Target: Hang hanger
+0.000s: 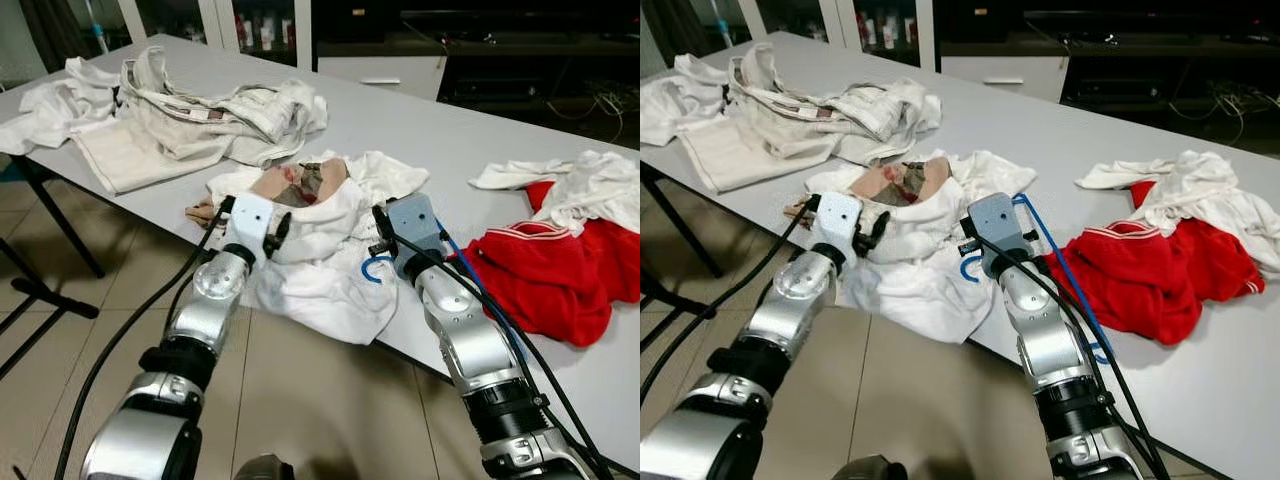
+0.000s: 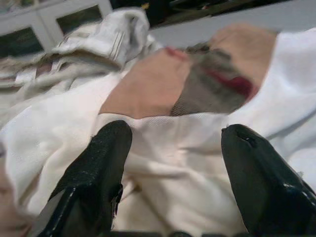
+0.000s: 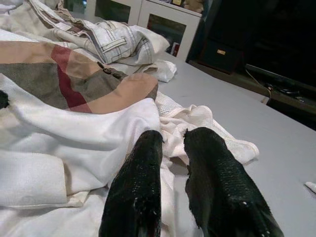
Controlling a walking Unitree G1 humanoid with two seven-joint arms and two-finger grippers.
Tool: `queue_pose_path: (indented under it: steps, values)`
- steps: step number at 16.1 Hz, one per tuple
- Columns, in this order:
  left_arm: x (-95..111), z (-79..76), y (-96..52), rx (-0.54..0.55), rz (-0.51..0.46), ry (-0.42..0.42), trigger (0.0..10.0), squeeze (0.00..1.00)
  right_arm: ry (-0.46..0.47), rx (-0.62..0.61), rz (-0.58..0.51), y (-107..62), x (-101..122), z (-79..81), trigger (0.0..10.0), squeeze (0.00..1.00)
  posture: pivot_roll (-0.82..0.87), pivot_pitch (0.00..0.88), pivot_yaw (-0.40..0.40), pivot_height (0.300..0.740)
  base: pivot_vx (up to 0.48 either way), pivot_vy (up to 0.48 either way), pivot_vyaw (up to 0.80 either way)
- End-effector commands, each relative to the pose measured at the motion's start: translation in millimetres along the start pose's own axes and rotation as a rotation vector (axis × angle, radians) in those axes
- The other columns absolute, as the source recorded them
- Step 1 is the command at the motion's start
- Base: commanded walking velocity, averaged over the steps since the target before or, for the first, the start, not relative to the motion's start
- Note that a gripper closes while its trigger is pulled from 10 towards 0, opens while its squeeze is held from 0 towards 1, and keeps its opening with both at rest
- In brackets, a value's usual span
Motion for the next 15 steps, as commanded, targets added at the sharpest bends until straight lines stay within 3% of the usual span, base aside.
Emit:
queue_pose_path:
  steps: [1,3,4,5,11,15]
  values:
    - [-5.7,3.6,2.0,0.001,0.055,-0.043,10.0,0.0,0.014,0.002,-0.001,-0.4,0.1,0.8,10.0,0.0,0.01,0.0,0.02,0.723,0.0,0.0,0.0]
    - [-11.6,-4.4,2.2,-0.033,0.086,-0.075,10.0,0.0,0.015,-0.002,0.001,-0.8,-0.1,0.4,10.0,0.0,0.01,0.0,0.021,0.723,0.0,0.0,0.0]
    - [-10.3,-10.9,2.6,-0.061,0.08,-0.076,6.4,0.0,0.016,-0.003,0.002,-1.2,-0.4,0.0,10.0,0.0,0.01,0.0,0.021,0.723,0.0,0.0,0.0]
    - [-8.5,-15.1,3.0,-0.08,0.072,-0.08,0.0,0.0,0.016,-0.004,0.003,-1.4,-0.7,-0.2,10.0,0.0,0.01,0.0,0.021,0.723,0.0,0.0,0.0]
    - [11.4,-25.4,1.1,-0.138,-0.039,-0.087,0.0,0.0,0.014,-0.007,0.003,-1.6,-0.5,-1.1,10.0,0.0,0.01,0.0,0.019,0.723,0.0,0.0,0.0]
    - [7.2,-27.7,-1.9,-0.13,-0.037,-0.097,0.0,0.0,0.013,-0.007,0.005,-1.2,-0.7,-1.6,10.0,0.0,0.01,0.0,0.017,0.723,0.0,0.0,0.0]
Point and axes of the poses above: a point about 5 cm out from each wrist's last joint towards the gripper, its own y axis pointing out of the wrist towards the gripper, its own x axis along the axis of the wrist's last joint, z = x × y, the point moved 5 cm from there along y, pointing out of the wrist towards the gripper, and after that the axes turned 3 degrees about -y, right-handed, at the moved point
